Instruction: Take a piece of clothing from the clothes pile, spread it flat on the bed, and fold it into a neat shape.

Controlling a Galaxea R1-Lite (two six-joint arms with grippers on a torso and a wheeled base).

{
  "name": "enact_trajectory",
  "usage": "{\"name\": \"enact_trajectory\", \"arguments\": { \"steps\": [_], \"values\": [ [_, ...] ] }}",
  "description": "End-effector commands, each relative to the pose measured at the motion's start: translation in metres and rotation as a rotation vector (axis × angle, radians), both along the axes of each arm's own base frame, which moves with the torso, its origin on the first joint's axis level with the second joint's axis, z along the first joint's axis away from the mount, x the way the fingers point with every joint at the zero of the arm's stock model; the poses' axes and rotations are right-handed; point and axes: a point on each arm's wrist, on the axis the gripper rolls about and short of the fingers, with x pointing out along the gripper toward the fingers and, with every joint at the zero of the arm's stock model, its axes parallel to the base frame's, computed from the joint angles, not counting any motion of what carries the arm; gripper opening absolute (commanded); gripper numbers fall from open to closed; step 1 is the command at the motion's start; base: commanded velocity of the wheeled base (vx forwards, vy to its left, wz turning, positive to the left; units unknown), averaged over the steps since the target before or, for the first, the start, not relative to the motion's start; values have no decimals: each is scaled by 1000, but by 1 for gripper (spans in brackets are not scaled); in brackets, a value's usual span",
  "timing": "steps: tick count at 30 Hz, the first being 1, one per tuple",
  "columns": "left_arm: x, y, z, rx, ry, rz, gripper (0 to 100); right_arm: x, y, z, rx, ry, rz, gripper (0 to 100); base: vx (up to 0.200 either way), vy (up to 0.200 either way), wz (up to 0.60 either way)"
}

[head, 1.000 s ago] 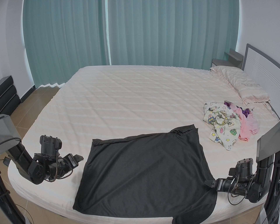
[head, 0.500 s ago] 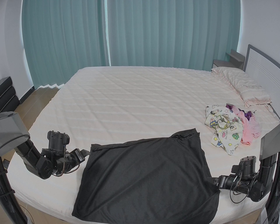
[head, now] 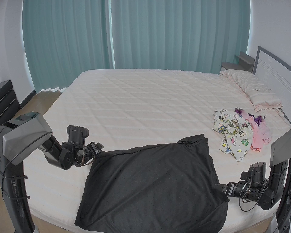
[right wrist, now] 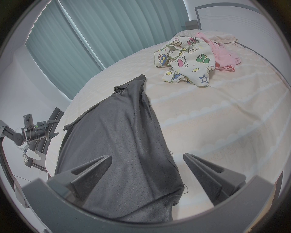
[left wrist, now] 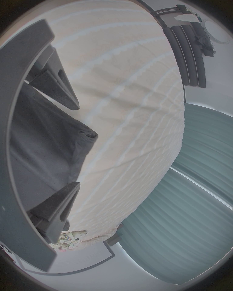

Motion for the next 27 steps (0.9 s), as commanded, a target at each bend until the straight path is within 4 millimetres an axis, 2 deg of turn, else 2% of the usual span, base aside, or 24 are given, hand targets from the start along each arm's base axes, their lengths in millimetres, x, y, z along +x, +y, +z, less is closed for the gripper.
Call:
{"name": "enact_trajectory", "arguments": {
  "steps": [1,3,4,9,11,15,27],
  "values": [
    [33,-13,-32,35,36,15,100,-4,0,0,-1,15,2,100,0,0,0],
    [41,-17,-37,47,27,25,100,-4,0,0,0,16,4,100,0,0,0],
    [45,-17,-41,50,25,29,0,-4,0,-1,-2,17,2,100,0,0,0],
    [62,-22,-50,56,30,30,0,-5,0,-1,-2,21,5,100,0,0,0],
    [62,-22,-50,56,30,30,0,-5,0,-1,-2,21,5,100,0,0,0],
    [77,-18,-49,88,11,83,0,-5,0,-1,-2,21,3,100,0,0,0],
    [113,13,-10,90,-160,203,0,-5,0,-2,-3,23,5,100,0,0,0]
  ]
}}
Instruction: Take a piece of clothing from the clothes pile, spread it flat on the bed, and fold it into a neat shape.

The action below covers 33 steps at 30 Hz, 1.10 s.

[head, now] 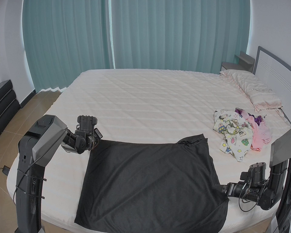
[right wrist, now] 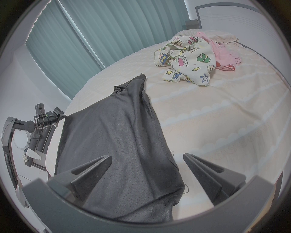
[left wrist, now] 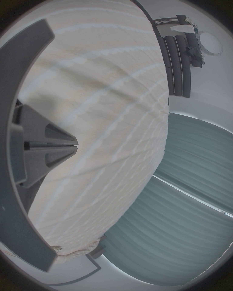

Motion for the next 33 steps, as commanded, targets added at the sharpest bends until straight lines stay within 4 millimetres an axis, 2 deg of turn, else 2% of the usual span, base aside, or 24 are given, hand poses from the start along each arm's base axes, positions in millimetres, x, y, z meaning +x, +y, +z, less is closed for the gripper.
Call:
{"name": "enact_trajectory", "arguments": {
  "steps": [1,14,15,19,24,29,33],
  "values": [
    [10,12,8,-1,-38,26,0,-4,-1,-1,-3,18,0,100,0,0,0],
    [25,21,-11,31,-39,27,0,-2,-2,2,1,-6,-9,100,0,0,0],
    [26,21,-10,28,-42,26,100,-1,-1,3,3,-18,-9,100,0,0,0],
    [23,22,-6,22,-42,32,100,3,-3,8,21,-86,-20,100,0,0,0],
    [-6,29,28,-26,-15,40,100,6,-9,10,31,-111,-45,100,0,0,0],
    [-68,29,53,-132,58,-44,100,4,-11,6,48,-77,-43,100,0,0,0],
    [-134,29,61,-219,115,-130,100,2,-13,1,42,-32,-50,100,0,0,0]
  ]
}}
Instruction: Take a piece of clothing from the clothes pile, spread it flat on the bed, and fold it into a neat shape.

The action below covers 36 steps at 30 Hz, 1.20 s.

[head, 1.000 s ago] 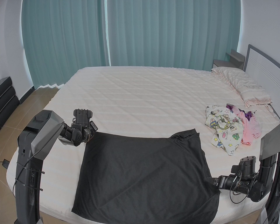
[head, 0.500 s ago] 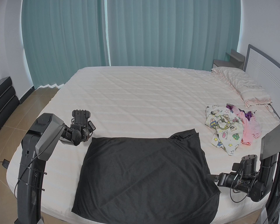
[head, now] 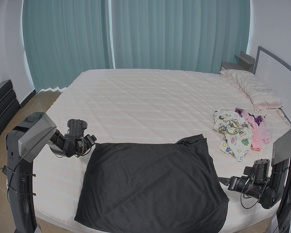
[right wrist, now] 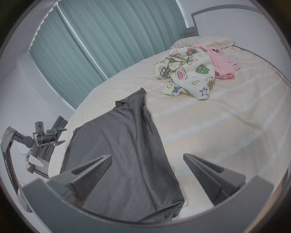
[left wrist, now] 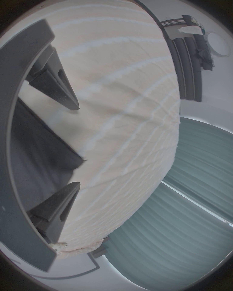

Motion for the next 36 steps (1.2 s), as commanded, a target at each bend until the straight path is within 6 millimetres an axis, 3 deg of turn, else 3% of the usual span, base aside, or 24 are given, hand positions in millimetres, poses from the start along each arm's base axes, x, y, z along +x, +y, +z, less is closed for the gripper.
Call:
{"name": "enact_trajectory", "arguments": {
  "steps": [1,5,6,7,15,30,36],
  "values": [
    [-111,1,57,-164,11,-129,100,-6,-5,-8,4,77,-11,100,0,0,0],
    [-163,1,49,-194,44,-171,100,-7,-3,-8,6,79,-2,100,0,0,0],
    [-163,1,49,-194,44,-171,100,-7,-3,-8,6,79,-2,100,0,0,0],
    [-179,0,41,-199,70,-173,100,-7,-2,-8,4,82,2,100,0,0,0],
    [-218,-1,17,-210,158,-166,100,-9,1,-9,-4,97,12,100,-150,0,0],
    [-223,-2,-12,-192,277,-162,100,-9,4,-9,-15,94,9,100,-200,0,0],
    [-221,-4,-20,-177,294,-157,100,-9,4,-9,-13,91,8,100,0,0,0]
  ]
}}
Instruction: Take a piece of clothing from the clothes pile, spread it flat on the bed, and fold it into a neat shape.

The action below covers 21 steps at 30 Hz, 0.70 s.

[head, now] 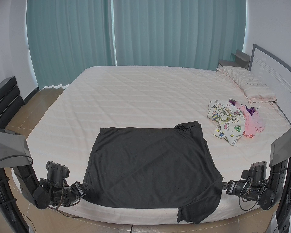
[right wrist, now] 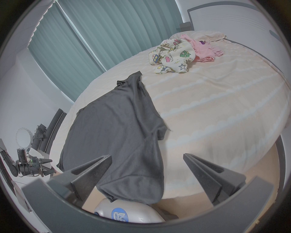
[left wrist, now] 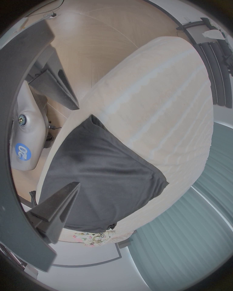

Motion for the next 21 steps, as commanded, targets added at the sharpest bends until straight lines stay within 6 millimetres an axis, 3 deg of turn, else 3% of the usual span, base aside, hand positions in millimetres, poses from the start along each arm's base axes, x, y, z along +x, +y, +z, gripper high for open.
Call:
{"name": "enact_trajectory", "arguments": {
  "steps": [1,13,21],
  "values": [
    [4,-3,-15,33,37,5,100,-4,1,-1,0,16,5,100,0,0,0],
    [18,-16,-47,140,-51,48,100,-4,3,0,0,11,14,100,0,0,0],
    [29,-21,-43,117,-118,51,100,-5,5,0,0,11,22,100,0,0,0]
  ]
}}
